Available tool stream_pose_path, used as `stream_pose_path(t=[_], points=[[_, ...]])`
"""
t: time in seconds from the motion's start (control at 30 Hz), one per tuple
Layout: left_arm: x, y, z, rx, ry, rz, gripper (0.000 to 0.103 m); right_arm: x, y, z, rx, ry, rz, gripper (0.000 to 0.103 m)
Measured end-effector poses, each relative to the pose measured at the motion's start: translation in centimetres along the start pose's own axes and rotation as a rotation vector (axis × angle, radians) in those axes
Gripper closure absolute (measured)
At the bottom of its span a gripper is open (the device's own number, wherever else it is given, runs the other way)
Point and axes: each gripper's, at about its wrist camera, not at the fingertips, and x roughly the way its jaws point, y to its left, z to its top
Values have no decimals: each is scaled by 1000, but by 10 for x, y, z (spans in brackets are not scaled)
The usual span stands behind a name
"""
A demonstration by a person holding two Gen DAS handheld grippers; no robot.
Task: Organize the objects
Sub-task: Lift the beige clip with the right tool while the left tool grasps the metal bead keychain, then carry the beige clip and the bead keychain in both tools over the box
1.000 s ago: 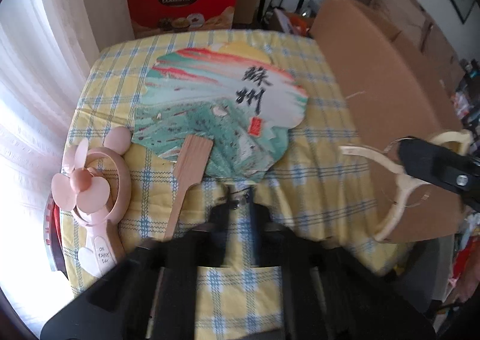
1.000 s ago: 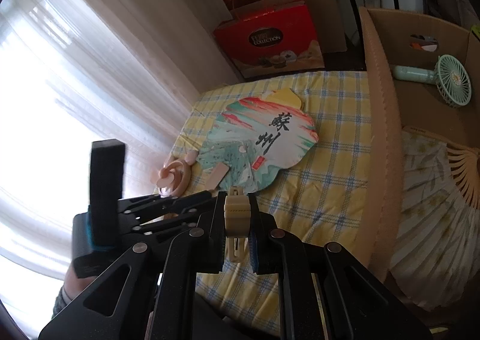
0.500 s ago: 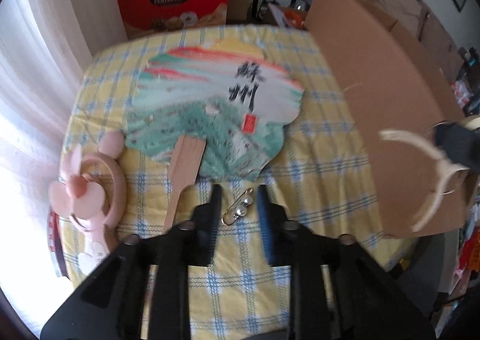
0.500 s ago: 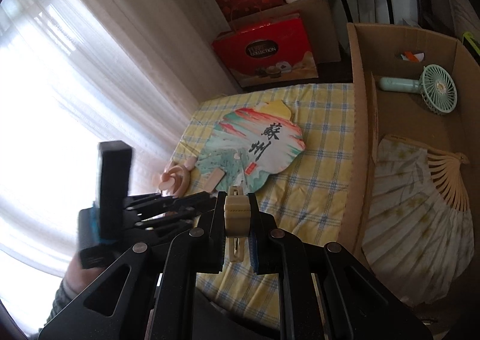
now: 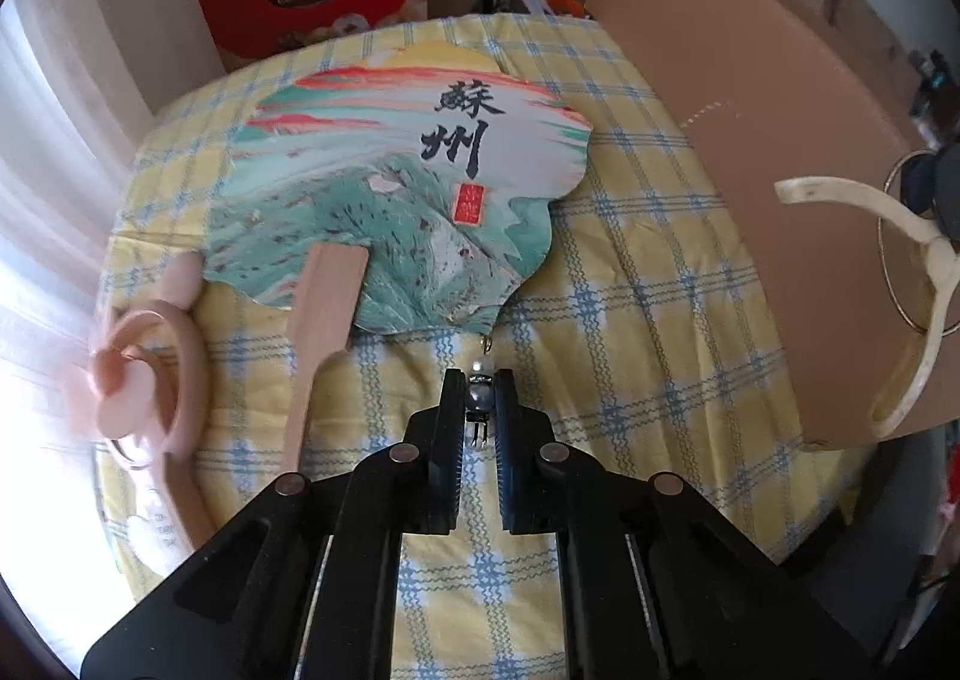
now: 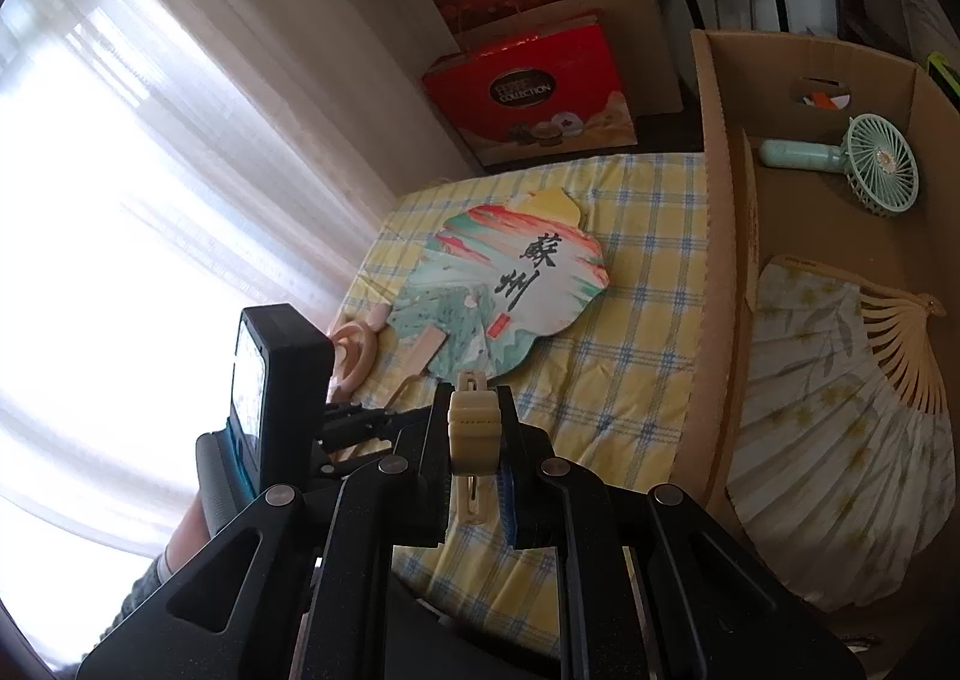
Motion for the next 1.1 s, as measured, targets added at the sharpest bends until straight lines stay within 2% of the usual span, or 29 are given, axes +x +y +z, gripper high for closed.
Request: stream_pose_path(t=[0.23, 0.43, 0.67, 0.9, 1.1], points=[[-32, 0, 11, -42, -31, -116, 95, -11, 2, 1, -5, -23, 8, 92], [-64, -9, 29, -31, -82, -173, 95, -29, 1, 4, -6, -44, 10, 92], [-96, -47, 51, 33, -130, -200, 95, -60, -18, 13, 8, -82, -30, 92], [-101, -89, 93, 68, -151, -242, 95, -86, -56, 31, 59, -117, -98, 92], [-84, -123, 135, 81, -133, -311, 95, -95, -94, 44, 118, -126, -142, 92]])
